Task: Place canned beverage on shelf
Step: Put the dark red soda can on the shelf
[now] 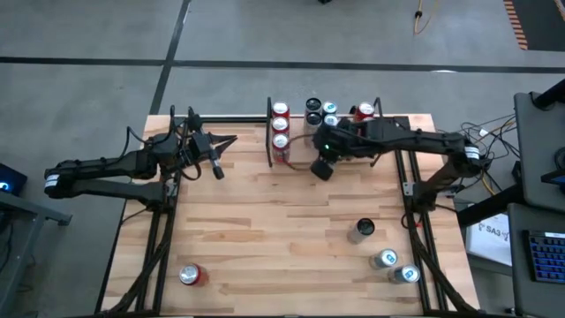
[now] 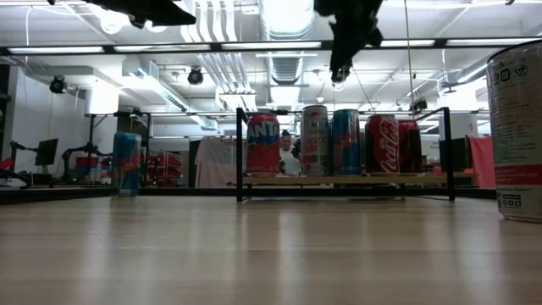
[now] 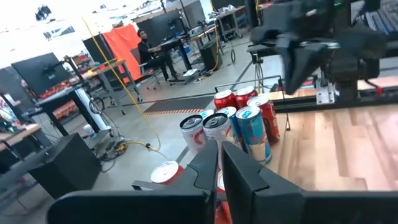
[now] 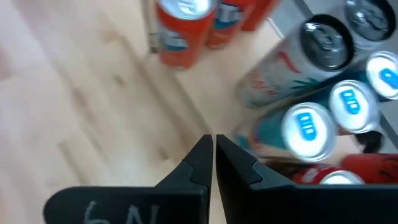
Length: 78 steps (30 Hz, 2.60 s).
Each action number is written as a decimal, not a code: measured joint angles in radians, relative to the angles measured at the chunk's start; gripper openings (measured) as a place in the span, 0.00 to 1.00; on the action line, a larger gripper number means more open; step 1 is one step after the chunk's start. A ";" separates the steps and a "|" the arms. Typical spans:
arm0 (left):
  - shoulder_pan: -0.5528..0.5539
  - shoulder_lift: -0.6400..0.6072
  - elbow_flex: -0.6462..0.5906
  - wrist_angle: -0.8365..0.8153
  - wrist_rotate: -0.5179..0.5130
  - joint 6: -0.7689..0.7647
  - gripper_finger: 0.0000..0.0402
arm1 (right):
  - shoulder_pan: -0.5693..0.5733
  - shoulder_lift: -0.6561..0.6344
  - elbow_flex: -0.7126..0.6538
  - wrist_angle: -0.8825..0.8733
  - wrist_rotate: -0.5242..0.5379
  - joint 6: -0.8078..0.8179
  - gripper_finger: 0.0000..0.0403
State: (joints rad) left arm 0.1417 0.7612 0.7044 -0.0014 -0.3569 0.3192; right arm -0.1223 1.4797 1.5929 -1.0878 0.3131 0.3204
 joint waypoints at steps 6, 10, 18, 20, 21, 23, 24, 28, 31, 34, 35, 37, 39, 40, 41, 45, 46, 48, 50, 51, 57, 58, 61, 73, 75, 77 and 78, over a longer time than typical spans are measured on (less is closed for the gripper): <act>-0.002 0.010 0.000 -0.001 0.009 -0.079 0.01 | 0.128 -0.025 0.000 -0.004 -0.083 0.057 0.02; -0.004 0.023 0.000 -0.002 0.034 -0.131 0.01 | 0.200 -0.025 0.000 -0.004 -0.139 0.102 0.02; -0.019 0.068 -0.006 -0.010 0.060 -0.266 0.01 | 0.333 -0.025 0.000 -0.014 -0.250 0.221 0.02; -0.039 0.088 -0.006 -0.007 0.079 -0.297 0.01 | 0.367 -0.025 0.000 -0.020 -0.269 0.261 0.02; -0.051 0.097 -0.006 -0.007 0.082 -0.309 0.01 | 0.385 -0.025 0.000 -0.025 -0.270 0.281 0.02; -0.081 0.119 -0.005 0.005 0.082 -0.326 0.01 | 0.423 -0.028 0.000 -0.044 -0.272 0.322 0.02; -0.098 0.129 -0.005 0.010 0.082 -0.332 0.01 | 0.442 -0.029 0.000 -0.060 -0.272 0.348 0.02; -0.173 0.169 -0.005 0.071 0.082 -0.340 0.01 | 0.516 -0.033 0.000 -0.126 -0.272 0.476 0.02; -0.225 0.195 -0.005 0.126 0.082 -0.344 0.01 | 0.576 -0.033 0.000 -0.163 -0.272 0.578 0.02; -0.273 0.210 -0.005 0.165 0.081 -0.348 0.01 | 0.632 -0.033 0.000 -0.175 -0.272 0.673 0.02; -0.286 0.213 -0.005 0.178 0.081 -0.348 0.01 | 0.652 -0.033 0.000 -0.175 -0.272 0.699 0.02; -0.312 0.216 -0.005 0.189 0.081 -0.357 0.01 | 0.688 -0.033 0.000 -0.175 -0.269 0.744 0.02; -0.335 0.217 -0.005 0.200 0.081 -0.378 0.01 | 0.725 -0.033 0.000 -0.173 -0.260 0.787 0.02; -0.346 0.216 -0.005 0.204 0.080 -0.392 0.01 | 0.741 -0.032 0.000 -0.172 -0.257 0.803 0.02; -0.358 0.216 -0.004 0.205 0.079 -0.407 0.01 | 0.758 -0.032 0.000 -0.172 -0.250 0.818 0.02; -0.407 0.225 0.002 0.202 0.079 -0.457 0.01 | 0.810 -0.032 0.000 -0.170 -0.199 0.859 0.02; -0.416 0.228 0.007 0.200 0.080 -0.462 0.01 | 0.819 -0.032 0.000 -0.169 -0.187 0.859 0.02; -0.421 0.233 0.034 0.160 0.080 -0.471 0.01 | 0.830 -0.032 0.000 -0.168 -0.160 0.858 0.02; -0.418 0.236 0.085 0.067 0.074 -0.508 0.01 | 0.832 -0.032 0.000 -0.167 -0.147 0.855 0.02; -0.416 0.241 0.116 0.005 0.061 -0.529 0.01 | 0.832 -0.032 0.000 -0.166 -0.144 0.851 0.02; -0.423 0.312 0.345 -0.473 0.031 -0.664 0.01 | 0.831 -0.032 0.000 -0.164 -0.133 0.818 0.02; -0.426 0.329 0.388 -0.560 0.042 -0.692 0.01 | 0.831 -0.032 0.000 -0.164 -0.130 0.812 0.02; -0.436 0.391 0.515 -0.831 0.140 -0.775 0.01 | 0.831 -0.031 0.000 -0.163 -0.126 0.788 0.02; -0.759 0.599 0.718 -1.275 0.376 -1.088 0.01 | 0.831 -0.028 0.000 -0.159 -0.062 0.691 0.02; -0.845 0.623 0.721 -1.273 0.375 -1.162 0.01 | 0.831 -0.028 0.000 -0.156 -0.059 0.681 0.02; -0.923 0.650 0.721 -1.271 0.372 -1.248 0.01 | 0.831 -0.028 0.000 -0.157 -0.058 0.672 0.02; -0.957 0.663 0.721 -1.271 0.369 -1.296 0.01 | 0.831 -0.028 0.000 -0.156 -0.058 0.664 0.02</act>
State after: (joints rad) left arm -0.8149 1.4238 1.4254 -1.2720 0.0118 -0.9768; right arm 0.7090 1.4513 1.5925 -1.2438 0.2546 0.9839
